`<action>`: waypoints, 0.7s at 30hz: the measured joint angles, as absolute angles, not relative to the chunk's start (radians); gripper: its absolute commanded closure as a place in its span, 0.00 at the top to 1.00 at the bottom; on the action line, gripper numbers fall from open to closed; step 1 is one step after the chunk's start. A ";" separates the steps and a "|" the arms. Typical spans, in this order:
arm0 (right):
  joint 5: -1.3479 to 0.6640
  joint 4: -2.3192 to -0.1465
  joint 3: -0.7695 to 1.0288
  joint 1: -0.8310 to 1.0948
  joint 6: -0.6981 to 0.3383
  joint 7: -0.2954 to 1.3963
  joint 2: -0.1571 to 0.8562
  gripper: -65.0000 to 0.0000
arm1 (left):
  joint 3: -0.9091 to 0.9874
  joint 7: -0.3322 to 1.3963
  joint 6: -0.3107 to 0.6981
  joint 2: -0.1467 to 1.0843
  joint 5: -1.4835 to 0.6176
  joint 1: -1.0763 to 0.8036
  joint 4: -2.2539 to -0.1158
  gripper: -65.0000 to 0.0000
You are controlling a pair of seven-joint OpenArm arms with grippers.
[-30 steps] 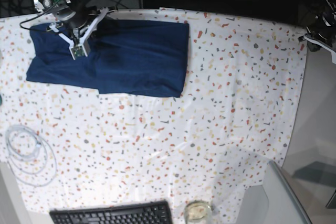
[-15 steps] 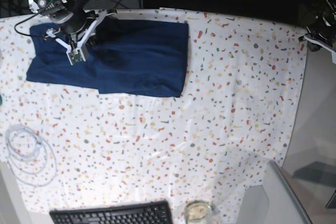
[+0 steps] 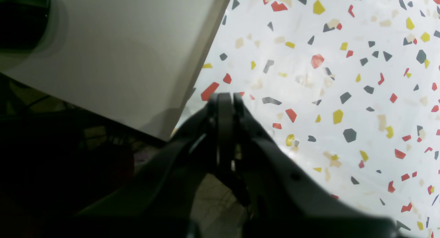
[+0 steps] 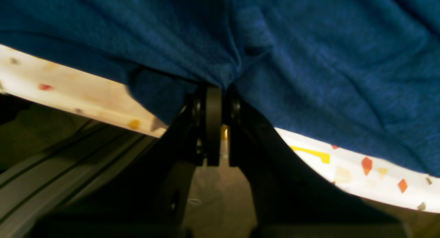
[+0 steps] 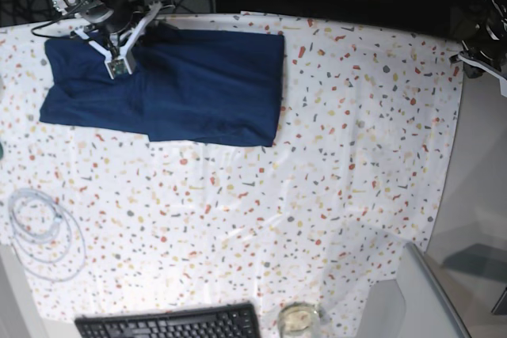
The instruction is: Layout the t-shirt on the table in an organized manner, then fold the t-shirt properly
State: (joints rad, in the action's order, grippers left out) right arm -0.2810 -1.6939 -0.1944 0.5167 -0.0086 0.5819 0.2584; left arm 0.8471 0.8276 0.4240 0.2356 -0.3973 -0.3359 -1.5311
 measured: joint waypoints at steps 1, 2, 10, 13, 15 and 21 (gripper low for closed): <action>-0.281 -1.692 -0.193 0.517 -0.009 0.583 0.249 0.04 | 0.847 0.828 0.424 0.235 -0.397 -0.336 -1.531 0.00; -0.281 -1.692 -0.193 0.517 -0.009 0.583 0.242 0.05 | 0.847 0.828 0.424 0.235 -0.397 -0.336 -1.531 0.00; -0.282 -1.786 -0.187 0.587 -0.008 0.595 0.241 0.57 | 0.847 0.828 0.424 0.235 -0.397 -0.336 -1.474 0.00; -0.281 -1.890 -0.187 0.625 0.000 0.592 0.241 0.58 | 0.847 0.827 0.424 0.239 -0.398 -0.334 -1.479 0.00; -0.281 -1.939 -0.187 0.629 -0.001 0.588 0.241 0.51 | 0.847 0.827 0.424 0.238 -0.398 -0.335 -1.482 0.00; -0.281 -1.921 -0.208 0.527 0.000 0.582 0.231 0.07 | 0.833 0.827 0.423 0.234 -0.398 -0.336 -1.482 0.00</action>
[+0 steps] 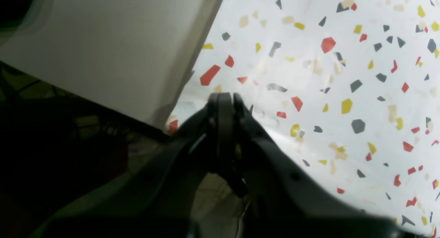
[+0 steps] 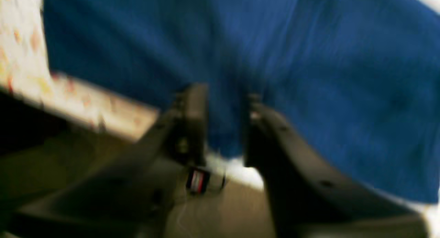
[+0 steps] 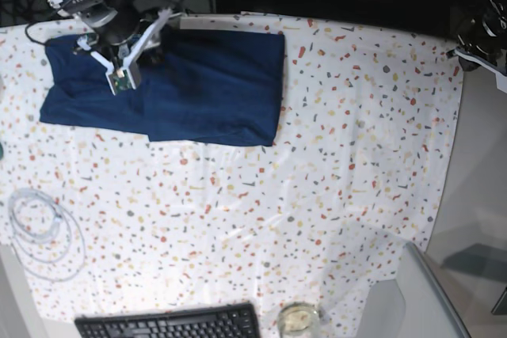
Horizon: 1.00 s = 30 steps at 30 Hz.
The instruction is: Layout the t-shirt on the table in an organized manner, then fold the t-shirt properly
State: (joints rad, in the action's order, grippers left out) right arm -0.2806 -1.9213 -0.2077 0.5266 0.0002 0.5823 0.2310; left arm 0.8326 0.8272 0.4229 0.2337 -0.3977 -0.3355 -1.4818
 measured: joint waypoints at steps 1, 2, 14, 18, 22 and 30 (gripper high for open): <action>-0.276 -1.907 -0.218 0.509 0.009 0.577 0.224 0.02 | 0.819 0.828 0.423 0.236 -0.396 -0.336 -1.482 0.00; -0.279 -1.888 -0.228 0.495 0.007 0.578 0.211 0.00 | 0.812 0.828 0.424 0.234 -0.398 -0.336 -1.482 0.00; -0.278 -1.726 -0.336 0.484 0.002 0.585 0.173 0.02 | 0.683 0.819 0.423 0.230 -0.399 -0.331 -1.487 0.00; -0.278 -1.726 -0.334 0.482 0.002 0.593 0.179 0.02 | 0.612 0.730 0.424 0.204 -0.397 -0.333 -1.518 0.00; -0.270 -1.776 -0.331 0.504 0.003 0.596 0.182 0.02 | 0.508 0.732 0.419 0.193 -0.393 -0.328 -1.549 0.00; -0.292 -1.930 0.083 0.538 0.000 0.579 0.180 0.05 | 0.156 0.722 0.427 0.100 -0.401 -0.278 -1.707 0.00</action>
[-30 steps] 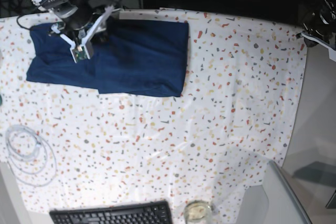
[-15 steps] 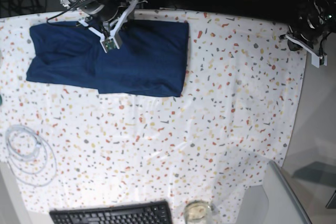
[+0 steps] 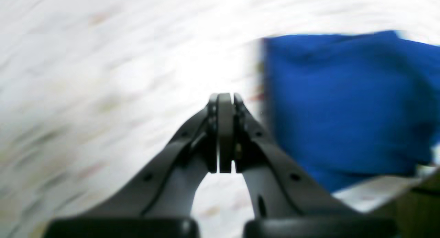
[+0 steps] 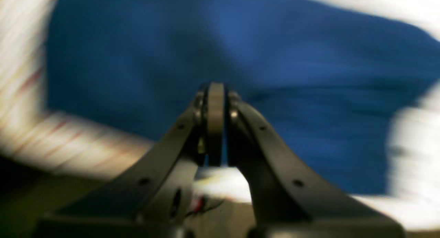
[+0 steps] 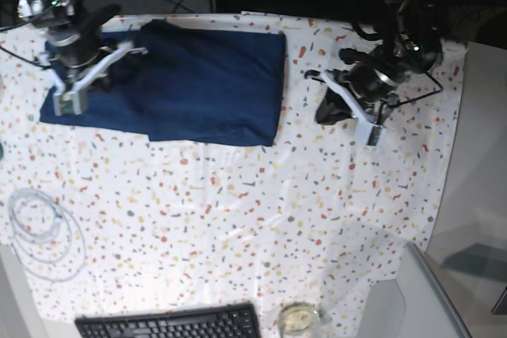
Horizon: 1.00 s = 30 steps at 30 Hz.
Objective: Layout the t-shirt on the table in an organized manner, then fold the t-shirt properly
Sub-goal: 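Grasp the shirt's end with the left gripper and fold it inward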
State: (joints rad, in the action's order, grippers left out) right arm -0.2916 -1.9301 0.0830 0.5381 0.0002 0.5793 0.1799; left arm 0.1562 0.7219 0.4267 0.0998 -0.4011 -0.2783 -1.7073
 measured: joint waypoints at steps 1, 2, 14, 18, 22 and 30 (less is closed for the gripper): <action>-0.318 -1.919 0.161 0.533 -0.005 0.577 0.160 0.09 | 0.112 0.727 0.427 0.093 -0.397 -0.265 -1.703 0.00; -0.365 -1.906 0.234 0.527 -0.042 0.587 0.139 0.17 | 0.067 0.726 0.419 0.084 -0.390 -0.250 -1.694 0.00; -0.627 -1.456 0.751 0.302 -0.630 0.721 0.120 1.00 | -0.371 0.542 0.416 -0.004 -0.311 -0.118 -1.437 0.00; -0.641 -1.318 0.883 0.212 -0.691 0.800 0.134 1.00 | -0.435 0.514 0.390 0.006 -0.191 -0.156 -1.435 0.00; -0.629 -1.185 0.875 0.199 -0.690 0.809 0.204 1.00 | -0.432 0.503 0.389 0.017 -0.177 -0.174 -1.437 0.00; -0.648 -1.091 0.809 0.177 -0.690 0.781 0.244 1.00 | -0.442 0.501 0.385 0.053 -0.180 -0.181 -1.438 0.00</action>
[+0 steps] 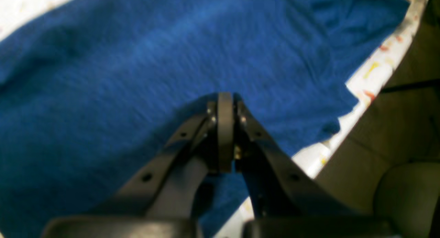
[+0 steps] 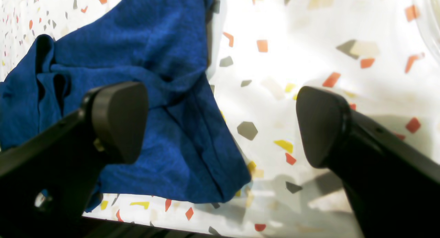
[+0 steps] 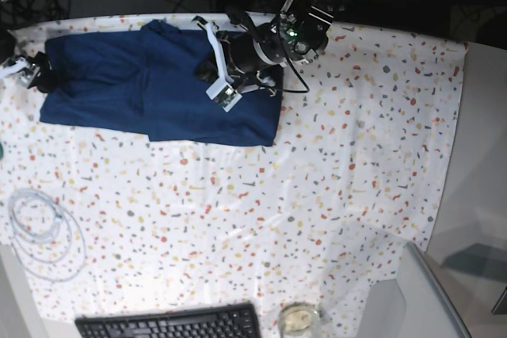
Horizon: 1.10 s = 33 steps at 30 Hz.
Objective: Layout the t-shirt on the table in an organized manner, then fold the t-shirt properly
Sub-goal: 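Grasp the shirt's end with the left gripper and fold it inward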
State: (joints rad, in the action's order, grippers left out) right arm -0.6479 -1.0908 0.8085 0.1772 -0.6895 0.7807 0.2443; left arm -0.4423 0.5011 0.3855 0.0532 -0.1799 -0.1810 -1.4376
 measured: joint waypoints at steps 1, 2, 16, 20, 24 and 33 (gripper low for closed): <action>-0.651 -1.091 0.796 0.179 -0.690 0.778 0.246 1.00 | -0.441 0.500 0.386 0.054 -0.180 -0.185 -1.438 0.00; -0.651 -1.091 0.786 0.179 -0.690 0.779 0.247 1.00 | -0.438 0.496 0.387 0.056 -0.181 -0.190 -1.438 0.00; -0.679 -1.099 0.757 0.165 -0.693 0.852 0.232 1.00 | -0.177 0.493 0.392 0.134 -0.188 -0.326 -1.751 0.00; -0.680 -1.106 0.757 0.162 -0.693 0.869 0.218 1.00 | 0.037 0.487 0.379 0.141 -0.181 -0.349 -1.741 0.00; -0.688 -1.107 0.757 0.160 -0.693 0.878 0.212 0.91 | 0.197 0.497 0.390 0.133 -0.176 -0.349 -1.640 0.00; -0.672 -1.149 0.702 0.164 -0.694 0.934 0.202 0.77 | 0.311 0.402 0.392 0.121 -0.177 -0.323 -1.456 0.00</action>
